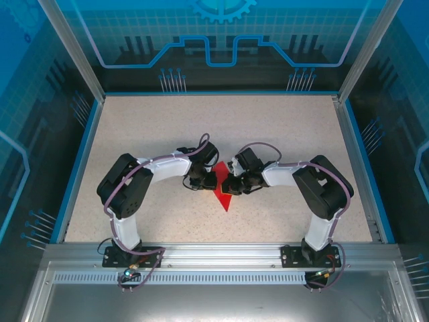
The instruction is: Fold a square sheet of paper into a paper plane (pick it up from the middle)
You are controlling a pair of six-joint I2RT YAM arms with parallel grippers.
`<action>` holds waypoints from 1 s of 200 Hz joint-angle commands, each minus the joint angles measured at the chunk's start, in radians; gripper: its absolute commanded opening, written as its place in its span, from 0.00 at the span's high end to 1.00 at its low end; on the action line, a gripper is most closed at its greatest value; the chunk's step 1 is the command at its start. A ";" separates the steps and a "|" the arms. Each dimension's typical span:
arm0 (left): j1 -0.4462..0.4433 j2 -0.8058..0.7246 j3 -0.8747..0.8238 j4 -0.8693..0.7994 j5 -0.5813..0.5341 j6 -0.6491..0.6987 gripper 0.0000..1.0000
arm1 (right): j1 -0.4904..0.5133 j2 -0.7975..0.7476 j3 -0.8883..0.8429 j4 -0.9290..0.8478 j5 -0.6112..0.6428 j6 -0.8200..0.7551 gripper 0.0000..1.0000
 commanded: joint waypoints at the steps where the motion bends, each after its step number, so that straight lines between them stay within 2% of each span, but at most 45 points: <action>1: 0.003 0.037 -0.017 0.016 0.003 0.010 0.81 | 0.015 0.014 0.009 0.023 -0.005 0.017 0.92; 200: 0.004 0.064 -0.017 0.010 0.008 0.023 0.81 | 0.027 -0.054 -0.017 0.020 0.026 -0.014 0.92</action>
